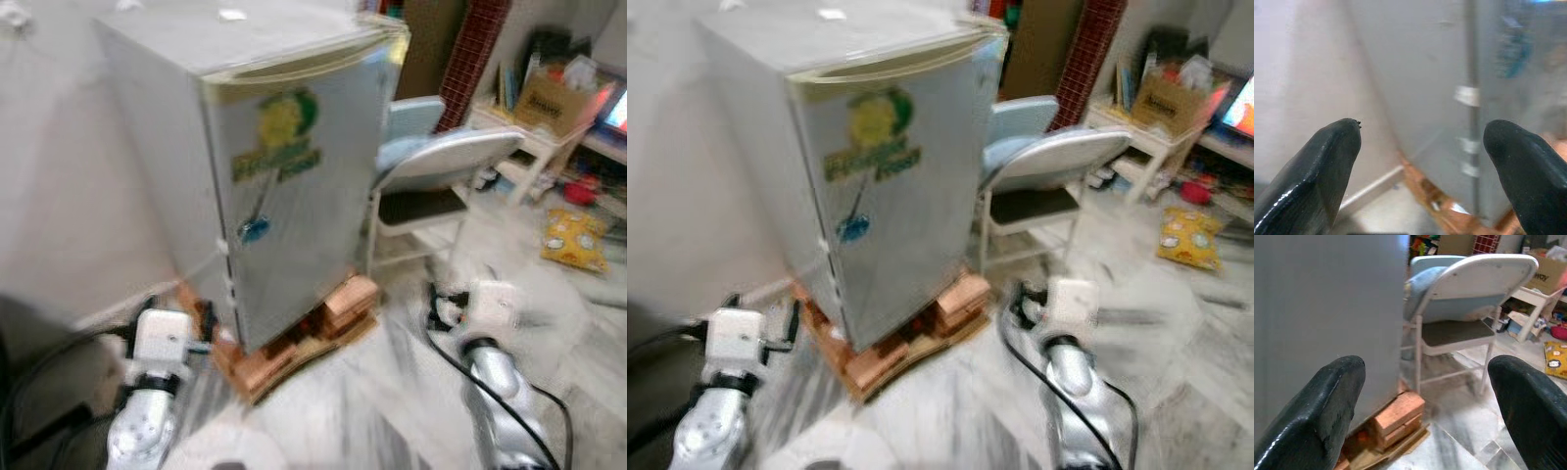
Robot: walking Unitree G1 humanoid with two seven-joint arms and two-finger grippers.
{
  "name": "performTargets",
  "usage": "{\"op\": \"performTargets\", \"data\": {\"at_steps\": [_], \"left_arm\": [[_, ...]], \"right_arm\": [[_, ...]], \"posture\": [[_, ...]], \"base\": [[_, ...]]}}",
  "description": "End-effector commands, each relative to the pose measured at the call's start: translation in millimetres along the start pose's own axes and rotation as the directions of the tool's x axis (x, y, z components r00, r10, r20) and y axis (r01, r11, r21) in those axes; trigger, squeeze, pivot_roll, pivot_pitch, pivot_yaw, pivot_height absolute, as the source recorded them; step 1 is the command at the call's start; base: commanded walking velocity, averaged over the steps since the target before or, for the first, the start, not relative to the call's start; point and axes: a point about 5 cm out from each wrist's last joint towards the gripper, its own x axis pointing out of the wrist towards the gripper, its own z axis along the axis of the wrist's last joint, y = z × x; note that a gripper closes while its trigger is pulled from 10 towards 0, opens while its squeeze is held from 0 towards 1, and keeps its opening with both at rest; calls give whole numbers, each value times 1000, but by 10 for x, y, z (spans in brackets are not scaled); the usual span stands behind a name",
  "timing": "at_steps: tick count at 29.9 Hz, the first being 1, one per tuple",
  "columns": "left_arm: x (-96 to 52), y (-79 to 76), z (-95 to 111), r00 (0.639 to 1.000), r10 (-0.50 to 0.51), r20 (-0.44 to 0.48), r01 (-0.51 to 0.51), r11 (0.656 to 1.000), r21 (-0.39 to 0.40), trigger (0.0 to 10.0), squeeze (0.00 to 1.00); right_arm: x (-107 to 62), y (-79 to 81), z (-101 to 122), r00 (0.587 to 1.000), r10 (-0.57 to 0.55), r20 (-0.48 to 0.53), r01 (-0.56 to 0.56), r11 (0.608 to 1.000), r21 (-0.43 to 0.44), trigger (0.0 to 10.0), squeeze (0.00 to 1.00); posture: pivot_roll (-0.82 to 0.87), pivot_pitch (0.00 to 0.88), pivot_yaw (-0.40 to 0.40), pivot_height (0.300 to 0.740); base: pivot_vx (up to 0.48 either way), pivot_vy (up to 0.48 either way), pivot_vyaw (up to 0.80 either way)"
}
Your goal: Restocking fridge
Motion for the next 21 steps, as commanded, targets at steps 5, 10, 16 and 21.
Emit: {"op": "performTargets", "data": {"at_steps": [5,10,16,21], "left_arm": [[1,-76,30,1000,-23,10,23,1000,-14,10000,0],[5,-72,31,1000,-25,12,25,1000,-9,10000,0],[31,-74,55,999,-31,31,31,1000,5,10000,0],[52,-79,66,999,-31,34,31,1000,0,10000,0]], "right_arm": [[1,-101,2,1000,-29,-1,29,1000,-12,10000,0],[7,-115,-13,999,-39,-14,39,999,-6,10000,0],[13,-115,2,999,-35,-4,35,999,-13,10000,0],[34,-108,21,1000,-30,4,30,999,-16,10000,0]], "posture": [[124,0,-62,740],[122,0,-61,740],[120,0,-62,740],[121,0,-66,740]], "base": [[0,480,0],[0,480,-160],[0,272,-543],[0,0,0]]}}
